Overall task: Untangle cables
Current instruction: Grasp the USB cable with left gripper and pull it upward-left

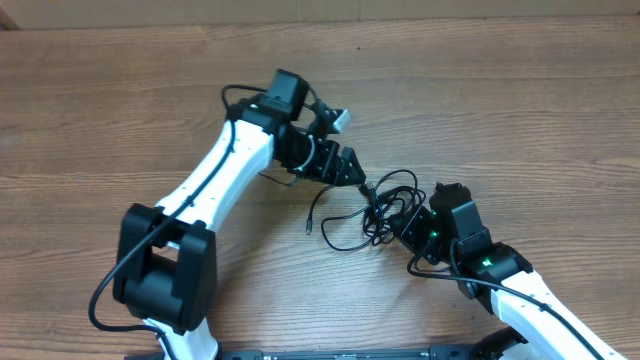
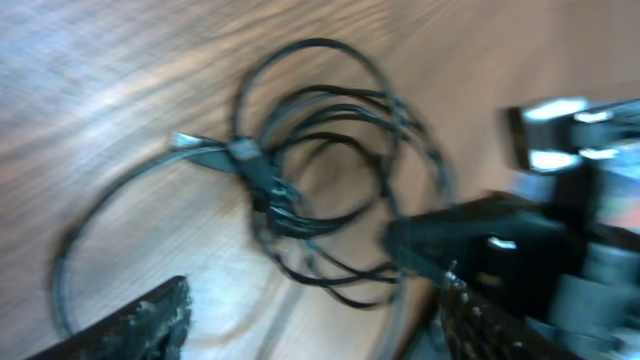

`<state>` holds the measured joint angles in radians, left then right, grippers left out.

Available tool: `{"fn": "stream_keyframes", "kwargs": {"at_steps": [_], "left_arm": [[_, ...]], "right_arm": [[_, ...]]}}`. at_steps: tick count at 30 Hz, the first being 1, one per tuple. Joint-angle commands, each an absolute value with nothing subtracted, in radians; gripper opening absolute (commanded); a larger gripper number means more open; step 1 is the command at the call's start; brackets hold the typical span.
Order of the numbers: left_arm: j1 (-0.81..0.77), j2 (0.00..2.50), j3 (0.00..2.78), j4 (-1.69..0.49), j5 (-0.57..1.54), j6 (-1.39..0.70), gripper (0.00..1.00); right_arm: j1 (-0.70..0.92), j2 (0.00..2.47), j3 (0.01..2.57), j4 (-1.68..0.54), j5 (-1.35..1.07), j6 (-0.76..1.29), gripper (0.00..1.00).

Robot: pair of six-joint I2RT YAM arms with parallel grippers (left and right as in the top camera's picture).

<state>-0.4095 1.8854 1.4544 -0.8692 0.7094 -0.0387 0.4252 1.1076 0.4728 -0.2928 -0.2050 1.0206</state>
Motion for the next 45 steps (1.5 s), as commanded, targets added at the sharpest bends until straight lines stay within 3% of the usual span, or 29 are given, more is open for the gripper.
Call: {"fn": "stream_keyframes", "kwargs": {"at_steps": [1, 10, 15, 27, 31, 32, 33, 34, 38, 45], "left_arm": [[-0.497, 1.891, 1.461, -0.855, 0.474, 0.023, 0.73], [-0.599, 1.891, 1.461, -0.844, 0.407, 0.023, 0.75], [-0.599, 1.891, 1.457, -0.828, 0.408, 0.019, 0.66], [-0.648, 1.895, 1.346, -0.648, 0.407, -0.009, 0.61], [-0.648, 1.901, 1.316, -0.596, 0.408, -0.042, 0.44], [-0.648, 1.903, 1.315, -0.585, 0.407, -0.048, 0.31], [-0.648, 1.905, 1.315, -0.572, 0.406, -0.056, 0.09], [-0.648, 1.905, 1.315, -0.561, 0.398, -0.072, 0.04], [-0.616, 1.897, 1.364, -0.579, 0.276, -0.167, 0.04], [-0.442, 1.865, 1.723, -0.896, 0.280, -0.232, 0.04]], "right_arm": [[0.420, 1.090, 0.472, -0.295, -0.196, 1.018, 0.04], [0.420, 1.090, 0.472, -0.296, -0.196, 1.018, 0.04], [0.420, 1.090, 0.472, -0.299, -0.196, 1.018, 0.04], [0.420, 1.090, 0.472, -0.299, -0.197, 1.022, 0.04], [0.420, 1.090, 0.472, -0.299, -0.196, 1.022, 0.04], [0.420, 1.090, 0.472, -0.299, -0.196, 1.022, 0.04], [0.420, 1.090, 0.472, -0.299, -0.196, 1.022, 0.04], [0.420, 1.090, 0.472, -0.300, -0.196, 1.022, 0.04], [0.420, 1.090, 0.472, -0.332, -0.180, 1.022, 0.04], [0.420, 1.090, 0.473, -0.368, -0.183, 0.999, 0.04]]}}
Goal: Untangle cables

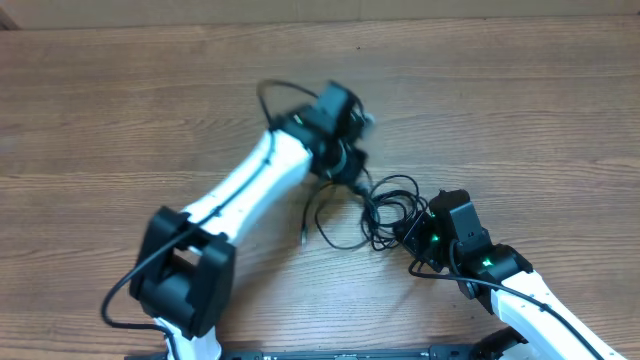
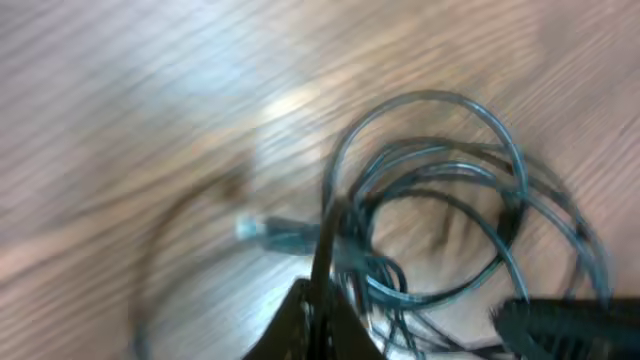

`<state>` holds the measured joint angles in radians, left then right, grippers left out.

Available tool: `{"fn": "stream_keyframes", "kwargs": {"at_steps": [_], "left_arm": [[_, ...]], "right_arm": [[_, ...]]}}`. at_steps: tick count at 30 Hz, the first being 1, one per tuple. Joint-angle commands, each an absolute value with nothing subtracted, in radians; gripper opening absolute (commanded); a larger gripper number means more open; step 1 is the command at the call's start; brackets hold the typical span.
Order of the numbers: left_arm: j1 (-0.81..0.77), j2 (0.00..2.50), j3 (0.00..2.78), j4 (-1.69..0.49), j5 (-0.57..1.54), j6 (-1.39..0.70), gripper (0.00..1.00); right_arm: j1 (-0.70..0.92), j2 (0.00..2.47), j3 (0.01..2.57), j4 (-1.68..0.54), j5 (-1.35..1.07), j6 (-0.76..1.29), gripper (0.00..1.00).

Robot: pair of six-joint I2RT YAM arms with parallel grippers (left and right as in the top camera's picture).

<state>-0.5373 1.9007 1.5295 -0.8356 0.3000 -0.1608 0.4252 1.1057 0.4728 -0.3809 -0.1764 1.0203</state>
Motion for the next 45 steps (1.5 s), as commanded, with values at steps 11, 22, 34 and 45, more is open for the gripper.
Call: {"fn": "stream_keyframes", "kwargs": {"at_steps": [11, 22, 34, 45], "left_arm": [[-0.315, 1.820, 1.885, -0.953, 0.491, -0.260, 0.04], [-0.466, 1.824, 1.699, -1.040, 0.435, -0.217, 0.04], [-0.402, 1.788, 1.663, -1.162, 0.409, -0.146, 0.04], [-0.260, 1.762, 1.663, -1.041, 0.416, -0.382, 0.71]], "right_arm": [[0.420, 1.089, 0.473, 0.354, -1.109, 0.728, 0.04], [0.259, 1.089, 0.473, 0.829, -1.142, 0.917, 0.04], [-0.081, 1.089, 0.473, 0.445, -0.847, 0.939, 0.04], [0.059, 1.089, 0.473, 0.231, -0.928, 0.944, 0.04]]}}
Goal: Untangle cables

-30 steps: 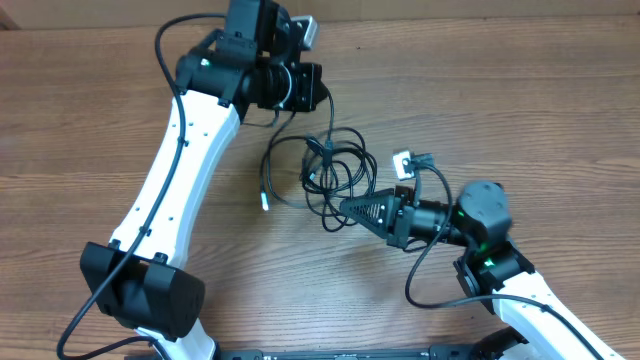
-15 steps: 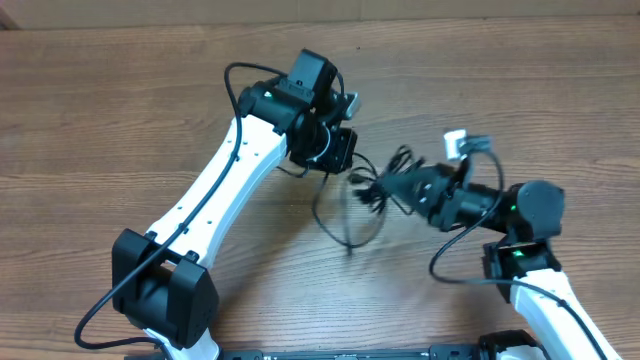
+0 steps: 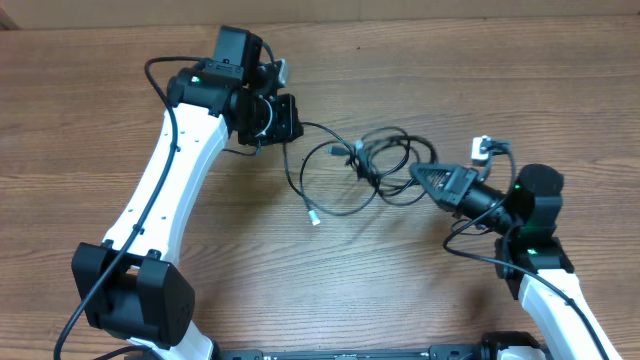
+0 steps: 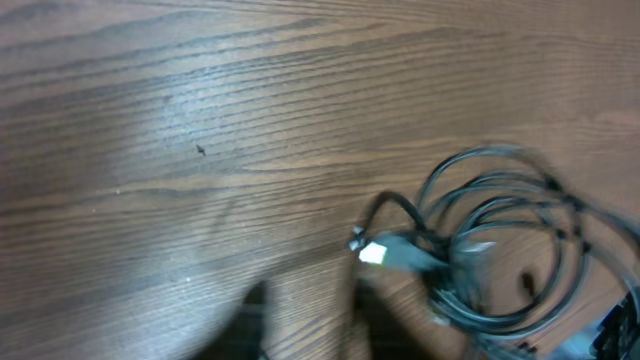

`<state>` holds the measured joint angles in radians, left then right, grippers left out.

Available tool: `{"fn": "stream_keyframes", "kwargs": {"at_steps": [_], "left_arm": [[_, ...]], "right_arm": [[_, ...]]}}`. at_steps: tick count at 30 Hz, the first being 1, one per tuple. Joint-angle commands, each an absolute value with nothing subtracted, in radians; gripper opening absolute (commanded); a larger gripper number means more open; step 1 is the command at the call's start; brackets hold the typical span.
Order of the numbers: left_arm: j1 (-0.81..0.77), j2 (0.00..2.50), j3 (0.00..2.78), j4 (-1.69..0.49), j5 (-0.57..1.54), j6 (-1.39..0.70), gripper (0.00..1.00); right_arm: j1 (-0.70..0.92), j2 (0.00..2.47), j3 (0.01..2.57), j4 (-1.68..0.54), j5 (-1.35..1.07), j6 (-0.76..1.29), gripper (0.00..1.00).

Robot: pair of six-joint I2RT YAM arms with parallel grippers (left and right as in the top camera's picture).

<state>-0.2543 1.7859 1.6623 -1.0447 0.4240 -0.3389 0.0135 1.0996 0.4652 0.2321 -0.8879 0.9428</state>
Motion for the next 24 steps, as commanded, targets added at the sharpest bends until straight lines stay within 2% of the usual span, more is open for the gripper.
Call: {"fn": "stream_keyframes", "kwargs": {"at_steps": [1, 2, 6, 9, 12, 18, 20, 24], "left_arm": [[-0.262, 1.762, 1.663, -1.042, 0.411, -0.382, 0.92], [-0.266, 1.762, 1.663, -1.042, 0.405, -0.382, 1.00], [-0.271, 1.762, 1.663, -1.042, 0.385, -0.382, 1.00], [-0.271, 1.762, 1.663, -1.042, 0.385, -0.395, 1.00], [-0.271, 1.762, 1.663, -1.042, 0.385, -0.422, 1.00], [-0.278, 1.762, 1.662, -1.042, 0.385, -0.435, 0.99], [-0.287, 1.762, 1.662, -1.043, 0.385, -0.435, 1.00], [-0.305, 1.762, 1.662, -1.048, 0.386, -0.435, 1.00]], "right_arm": [[0.075, 1.089, 0.472, 0.227, -0.930, 0.944, 0.04], [0.092, 1.089, 0.472, 0.220, -0.929, 0.944, 0.04], [0.131, 1.089, 0.472, 0.182, -0.929, 0.943, 0.08], [0.141, 1.089, 0.472, 0.142, -0.929, 0.943, 0.15], [0.140, 1.089, 0.472, 0.132, -0.929, 0.957, 0.16], [0.141, 1.089, 0.472, 0.262, -0.969, 1.002, 0.33], [0.141, 1.090, 0.472, 0.293, -0.915, 0.947, 0.43], [0.140, 1.090, 0.472, 0.088, -0.690, 0.862, 0.61]]}}
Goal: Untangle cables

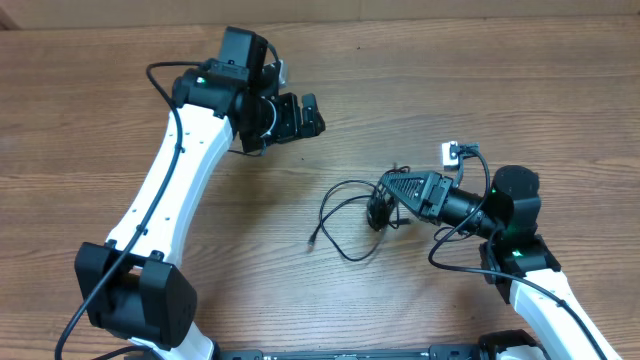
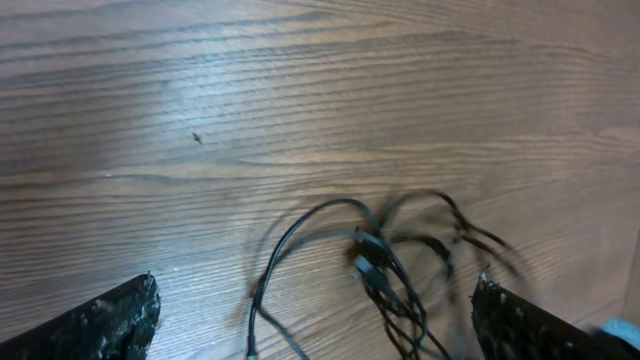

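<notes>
A tangle of thin black cables [image 1: 378, 212] sits at the tip of my right gripper [image 1: 386, 190], which is shut on it at the table's middle right. One strand loops out to the left and ends in a small plug [image 1: 315, 240]. My left gripper [image 1: 306, 116] is open at the back, well apart from the tangle, with nothing in it. In the left wrist view the blurred cables [image 2: 385, 275] show far beyond the wide-open left gripper [image 2: 315, 325], whose fingers [image 2: 100, 320] stand at the bottom corners.
The wooden table [image 1: 500, 90] has its far edge along the top of the overhead view. The left arm [image 1: 175, 190] stretches across the left half, and the right arm [image 1: 520, 260] comes in from the bottom right.
My left gripper was shut on a strand pulled out from the tangle; now it is open and empty. The tangle has drawn together at my right gripper, which has shifted slightly left and nearer.
First both grippers were at the tangle in the middle, the left one open. Then the left was shut on a strand there. Later the arms stood far apart with the cables stretched between them. Now the left has let go and the right keeps the bundle.
</notes>
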`<state>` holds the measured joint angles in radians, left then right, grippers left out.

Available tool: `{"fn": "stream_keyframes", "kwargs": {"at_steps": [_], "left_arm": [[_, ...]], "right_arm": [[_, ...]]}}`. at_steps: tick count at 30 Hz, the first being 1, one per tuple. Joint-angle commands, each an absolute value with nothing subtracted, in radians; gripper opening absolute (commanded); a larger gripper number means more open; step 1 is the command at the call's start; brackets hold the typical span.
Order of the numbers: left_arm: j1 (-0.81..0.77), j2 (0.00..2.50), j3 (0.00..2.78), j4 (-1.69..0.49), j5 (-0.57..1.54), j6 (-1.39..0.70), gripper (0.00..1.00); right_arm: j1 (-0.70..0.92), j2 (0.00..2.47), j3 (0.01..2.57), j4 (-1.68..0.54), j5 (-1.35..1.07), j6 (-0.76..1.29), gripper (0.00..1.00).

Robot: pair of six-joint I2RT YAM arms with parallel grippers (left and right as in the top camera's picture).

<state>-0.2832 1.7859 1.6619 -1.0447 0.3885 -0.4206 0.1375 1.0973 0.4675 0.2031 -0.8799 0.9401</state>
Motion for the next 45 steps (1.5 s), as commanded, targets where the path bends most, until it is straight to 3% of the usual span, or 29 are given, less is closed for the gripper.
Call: {"fn": "stream_keyframes", "kwargs": {"at_steps": [1, 3, 5, 6, 14, 23, 28, 32, 45], "left_arm": [[-0.311, 1.762, 1.662, -1.050, 0.386, -0.435, 0.99], [-0.324, 1.762, 1.662, -1.056, 0.385, -0.435, 0.99], [-0.336, 1.762, 1.662, -1.059, 0.385, -0.435, 0.99], [-0.344, 1.762, 1.662, -1.059, 0.385, -0.435, 0.99], [-0.404, 1.762, 1.662, -1.042, 0.385, -0.435, 1.00], [-0.478, 1.762, 1.662, -1.042, 0.385, -0.497, 1.00], [-0.524, 1.762, 1.662, -1.042, 0.385, -0.503, 0.95], [-0.570, 1.762, 1.662, -1.041, 0.378, -0.501, 1.00], [-0.834, 1.780, 1.656, -1.039, -0.042, -0.307, 1.00]], "right_arm": [[0.140, 1.090, 0.472, 0.024, -0.628, 0.862, 0.67], [0.140, 1.090, 0.472, -0.115, -0.502, 0.863, 0.77], [0.140, 1.090, 0.472, -0.218, -0.417, 0.863, 0.98], [0.140, 1.090, 0.472, -0.259, -0.385, 0.863, 1.00], [0.139, 1.090, 0.472, -0.410, -0.183, 0.919, 1.00], [0.139, 1.088, 0.529, -0.413, -0.169, 0.913, 1.00], [0.139, 1.088, 0.603, -0.558, -0.052, 0.916, 1.00], [0.139, 1.088, 0.696, -0.716, 0.053, 0.916, 1.00], [0.107, 1.045, 0.939, -1.024, 0.075, 0.916, 1.00]]}}
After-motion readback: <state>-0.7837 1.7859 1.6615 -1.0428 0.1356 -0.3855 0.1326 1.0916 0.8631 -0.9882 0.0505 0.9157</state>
